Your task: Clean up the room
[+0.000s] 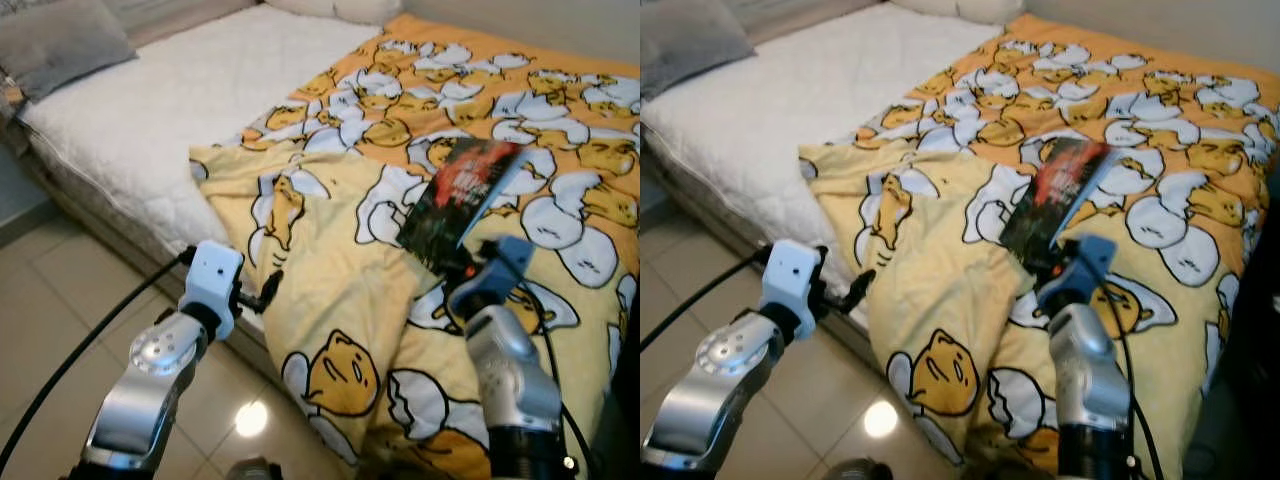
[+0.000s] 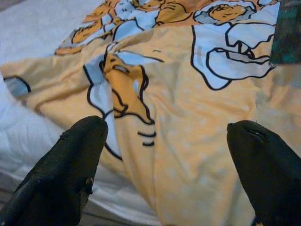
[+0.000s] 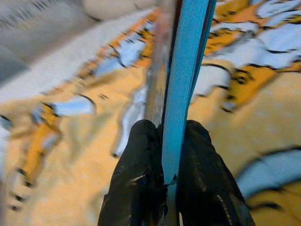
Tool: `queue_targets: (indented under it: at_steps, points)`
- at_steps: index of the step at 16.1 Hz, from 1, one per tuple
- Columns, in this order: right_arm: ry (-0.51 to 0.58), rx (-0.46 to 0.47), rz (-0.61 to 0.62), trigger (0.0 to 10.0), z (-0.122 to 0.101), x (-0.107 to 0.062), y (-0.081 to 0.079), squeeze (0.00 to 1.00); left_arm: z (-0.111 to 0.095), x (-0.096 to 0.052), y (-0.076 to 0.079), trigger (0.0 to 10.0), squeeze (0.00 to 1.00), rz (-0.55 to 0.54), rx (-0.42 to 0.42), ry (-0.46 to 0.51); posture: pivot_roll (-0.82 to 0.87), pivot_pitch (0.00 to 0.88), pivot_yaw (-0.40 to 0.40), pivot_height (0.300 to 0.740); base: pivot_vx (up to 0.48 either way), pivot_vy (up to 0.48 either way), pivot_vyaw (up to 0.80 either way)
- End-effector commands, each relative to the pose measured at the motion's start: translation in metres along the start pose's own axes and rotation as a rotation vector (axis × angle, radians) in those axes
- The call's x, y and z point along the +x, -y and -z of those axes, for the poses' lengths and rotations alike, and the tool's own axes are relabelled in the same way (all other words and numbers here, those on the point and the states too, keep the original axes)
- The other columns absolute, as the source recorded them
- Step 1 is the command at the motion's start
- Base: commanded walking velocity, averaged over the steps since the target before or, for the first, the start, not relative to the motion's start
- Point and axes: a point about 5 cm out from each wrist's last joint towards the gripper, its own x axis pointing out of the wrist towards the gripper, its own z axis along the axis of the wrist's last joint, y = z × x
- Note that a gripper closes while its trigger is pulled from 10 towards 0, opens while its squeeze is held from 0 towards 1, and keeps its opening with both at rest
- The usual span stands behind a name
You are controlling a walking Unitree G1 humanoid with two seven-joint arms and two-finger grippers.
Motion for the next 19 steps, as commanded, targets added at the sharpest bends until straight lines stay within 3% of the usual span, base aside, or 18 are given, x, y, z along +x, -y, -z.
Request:
queue_targets:
  at_steps: [1,2,3,4,5,6,8,11,12,13,14,16,19]
  points:
    - [0.039,-0.079,0.052,10.0,-0.009,0.0,0.003,0.0,-0.002,0.003,-0.003,10.0,0.81,-0.031,0.018,0.004,-0.01,0.0,0.048,0.74,0.0,0.0,-0.8]
    - [0.043,-0.073,0.111,10.0,-0.007,-0.003,0.013,0.0,0.0,0.002,-0.004,10.0,0.6,-0.056,0.022,-0.018,0.01,0.0,0.031,0.74,0.0,0.0,-0.78]
    - [0.054,-0.077,0.14,10.0,-0.008,-0.004,0.016,0.0,0.0,0.002,-0.004,10.0,0.6,-0.064,0.03,-0.023,0.01,0.0,0.03,0.74,0.0,0.0,-0.78]
    - [0.069,-0.072,0.164,10.0,-0.009,-0.007,0.019,0.0,0.0,-0.001,-0.007,10.0,0.35,-0.094,0.021,-0.013,0.02,0.0,0.017,0.74,0.0,0.0,-0.79]
    - [0.063,-0.077,0.146,10.0,-0.009,-0.007,0.017,0.0,0.0,-0.003,-0.011,10.0,0.24,-0.125,0.009,-0.009,0.04,0.0,0.002,0.74,0.0,0.0,-0.79]
    - [0.06,-0.091,0.122,10.0,-0.008,-0.005,0.014,0.0,0.002,-0.004,-0.016,10.0,0.0,-0.157,-0.014,-0.005,0.04,0.0,-0.007,0.74,0.0,0.0,-0.79]
    - [0.073,-0.086,0.084,10.0,-0.009,-0.005,0.005,0.0,0.0,-0.007,-0.023,10.0,0.0,-0.186,-0.032,0.016,0.03,0.0,0.0,0.74,0.0,0.0,-0.79]
    - [0.055,-0.108,0.038,10.0,-0.005,-0.001,-0.006,0.0,0.004,-0.009,-0.018,10.0,0.0,-0.184,-0.025,0.0,0.05,0.0,-0.006,0.74,0.0,0.0,-0.8]
    - [0.042,-0.094,0.021,10.0,-0.003,0.0,-0.01,0.0,0.003,-0.01,-0.014,10.0,0.0,-0.174,-0.004,0.015,0.06,0.0,-0.012,0.74,0.0,0.0,-0.8]
    - [0.033,-0.076,0.018,10.0,-0.001,0.0,-0.013,0.0,0.003,-0.009,-0.02,10.0,0.0,-0.221,0.075,-0.002,0.05,0.0,-0.008,0.74,0.0,0.0,-0.8]
    - [0.029,-0.082,0.008,10.0,0.001,0.0,-0.016,0.0,0.002,-0.006,-0.024,10.0,0.0,-0.231,0.022,0.009,0.05,0.0,-0.008,0.74,0.0,0.0,-0.8]
    - [0.016,-0.11,0.006,10.0,0.004,0.0,-0.017,0.0,0.003,-0.007,-0.025,10.0,0.0,-0.229,0.024,0.012,0.04,0.0,-0.008,0.74,0.0,0.0,-0.8]
    - [0.002,-0.116,0.021,10.0,0.006,0.0,-0.015,0.0,0.0,-0.008,-0.038,10.0,0.0,-0.318,-0.006,0.029,0.03,0.0,0.001,0.74,0.0,0.0,-0.8]
